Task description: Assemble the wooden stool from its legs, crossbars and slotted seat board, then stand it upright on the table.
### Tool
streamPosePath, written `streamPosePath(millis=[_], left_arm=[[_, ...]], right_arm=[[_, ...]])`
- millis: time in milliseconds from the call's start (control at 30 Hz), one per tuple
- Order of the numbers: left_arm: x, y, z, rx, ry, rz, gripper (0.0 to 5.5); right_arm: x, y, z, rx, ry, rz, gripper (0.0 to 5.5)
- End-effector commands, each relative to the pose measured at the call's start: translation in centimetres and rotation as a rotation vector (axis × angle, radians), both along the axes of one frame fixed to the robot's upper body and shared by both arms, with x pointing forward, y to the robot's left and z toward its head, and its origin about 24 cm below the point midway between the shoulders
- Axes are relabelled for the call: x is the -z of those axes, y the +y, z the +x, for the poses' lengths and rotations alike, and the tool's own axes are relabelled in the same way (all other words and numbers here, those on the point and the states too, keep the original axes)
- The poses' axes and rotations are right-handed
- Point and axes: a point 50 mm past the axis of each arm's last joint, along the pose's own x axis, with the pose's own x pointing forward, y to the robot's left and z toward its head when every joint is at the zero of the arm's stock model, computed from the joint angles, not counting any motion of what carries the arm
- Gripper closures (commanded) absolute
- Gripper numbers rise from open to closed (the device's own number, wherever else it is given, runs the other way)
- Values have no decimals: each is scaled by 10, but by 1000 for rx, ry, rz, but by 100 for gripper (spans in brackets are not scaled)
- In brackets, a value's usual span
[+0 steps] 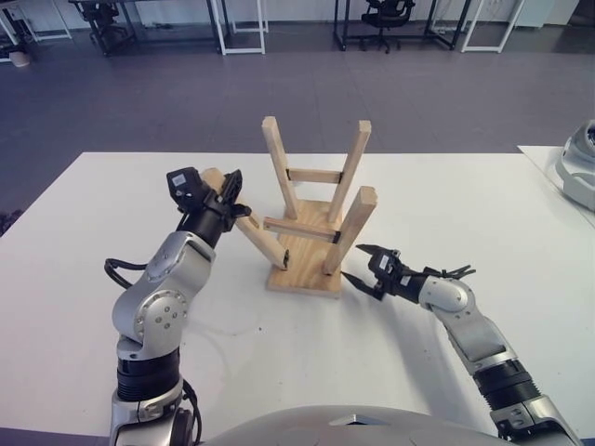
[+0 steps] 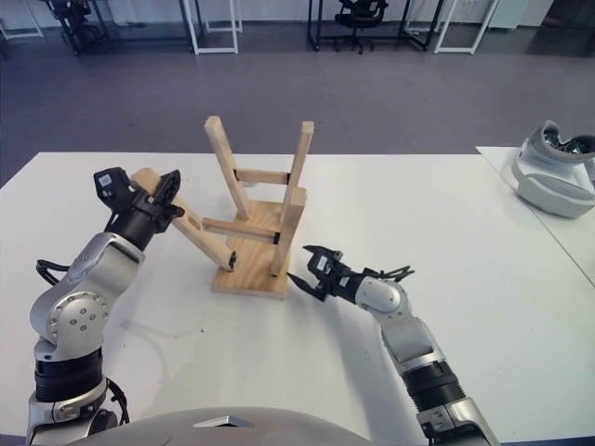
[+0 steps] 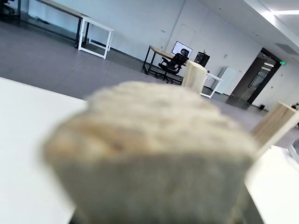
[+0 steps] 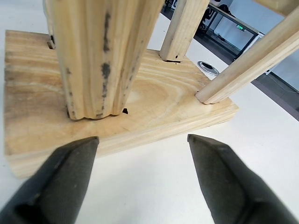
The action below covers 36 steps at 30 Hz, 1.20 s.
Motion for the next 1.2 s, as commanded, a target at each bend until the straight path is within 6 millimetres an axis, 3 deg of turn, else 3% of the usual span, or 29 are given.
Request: streamPosePath(millis=[33,200,333,433,500,633,800,900,967,1133,1167,1200], left_arm=[[42,-9,-10,35,193,131,449],[44,-11,-9,22,187,145,449],[43,-12,-12,7,179,162,449],[44,-12,-18,6,181,172,449],[43,-12,-20,4,178,180,449],[39,-14,-17,11,158,197,449],[39,-17,-9,5,157,201,449],[40,-18,-9,-4,161,204,449],[40,-19,-11,-6,164,207,449],[41,-22,-10,-18,169,211,449],[41,-23,-10,-20,168,212,449],[41,-24,-10,-20,166,213,449]], right_arm=[[-16,-9,7,60,-43,62,193],[-69,-40,5,189,-164,286,193],[-137,-64,-4,255,-275,610,193],[-182,-42,-15,143,-324,805,193],[-194,-20,-15,81,-313,816,193],[-198,39,-8,59,-304,650,193],[-171,80,12,64,-546,63,193],[-169,107,10,-80,-731,-220,193],[-168,115,9,-132,-778,-315,193],[-169,118,8,-112,-753,-354,193],[-162,116,9,-112,-716,-388,193],[-142,117,11,-123,-606,-417,193]])
